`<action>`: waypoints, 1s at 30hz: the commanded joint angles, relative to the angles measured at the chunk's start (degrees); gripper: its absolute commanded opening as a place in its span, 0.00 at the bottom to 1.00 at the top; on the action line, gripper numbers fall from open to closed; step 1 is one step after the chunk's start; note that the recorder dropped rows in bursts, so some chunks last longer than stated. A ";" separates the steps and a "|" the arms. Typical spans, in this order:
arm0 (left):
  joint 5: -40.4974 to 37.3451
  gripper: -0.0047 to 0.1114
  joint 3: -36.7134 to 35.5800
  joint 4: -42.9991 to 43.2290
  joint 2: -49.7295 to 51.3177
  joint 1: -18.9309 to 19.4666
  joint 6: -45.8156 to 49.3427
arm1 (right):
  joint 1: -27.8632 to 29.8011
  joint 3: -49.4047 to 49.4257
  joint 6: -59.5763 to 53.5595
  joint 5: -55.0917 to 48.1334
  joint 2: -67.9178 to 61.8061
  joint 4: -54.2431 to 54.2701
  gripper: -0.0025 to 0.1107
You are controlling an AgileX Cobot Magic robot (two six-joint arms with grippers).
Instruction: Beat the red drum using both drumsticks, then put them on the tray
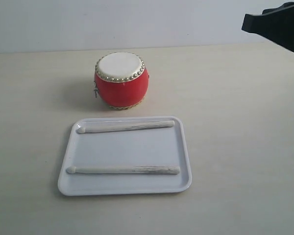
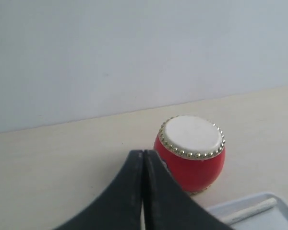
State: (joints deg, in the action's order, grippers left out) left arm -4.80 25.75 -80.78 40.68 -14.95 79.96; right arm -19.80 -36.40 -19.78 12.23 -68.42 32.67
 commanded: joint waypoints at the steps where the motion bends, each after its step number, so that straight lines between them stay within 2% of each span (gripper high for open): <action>1: -10.47 0.04 -2.34 -6.16 -8.65 11.02 -2.23 | 0.18 0.14 0.11 0.76 0.47 -0.02 0.02; 6: -11.13 0.04 -4.92 -7.47 -14.00 16.27 -2.23 | 0.18 0.14 0.11 0.76 0.47 -0.02 0.02; 13: -10.87 0.04 -5.67 -7.29 -14.38 17.12 -2.08 | 0.18 0.14 0.11 0.76 0.47 -0.02 0.02; 15: -12.03 0.04 -6.42 -2.88 -13.76 17.12 -5.17 | 0.18 0.14 0.11 0.76 0.47 -0.02 0.02; 17: -12.51 0.04 -6.82 9.26 -13.75 17.12 -17.22 | 0.18 0.14 0.11 0.76 0.47 -0.02 0.02; 21: -9.33 0.04 -7.07 39.81 -14.75 17.12 -56.14 | 0.18 0.14 0.11 0.76 0.47 -0.02 0.02; 26: -9.66 0.04 -7.20 80.36 -17.68 17.12 -96.07 | 0.18 0.14 0.11 0.76 0.47 -0.02 0.02; 28: -9.70 0.04 -7.91 89.88 -18.93 17.12 -104.62 | 0.18 0.14 0.11 0.76 0.47 -0.02 0.02; 30: -9.60 0.04 -9.19 92.81 -21.27 17.12 -104.50 | 0.18 0.14 0.11 0.76 0.47 -0.02 0.02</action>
State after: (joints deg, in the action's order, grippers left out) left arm -14.47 18.02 2.70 22.00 2.02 -17.72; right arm -19.80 -36.40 -19.78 12.23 -68.33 32.77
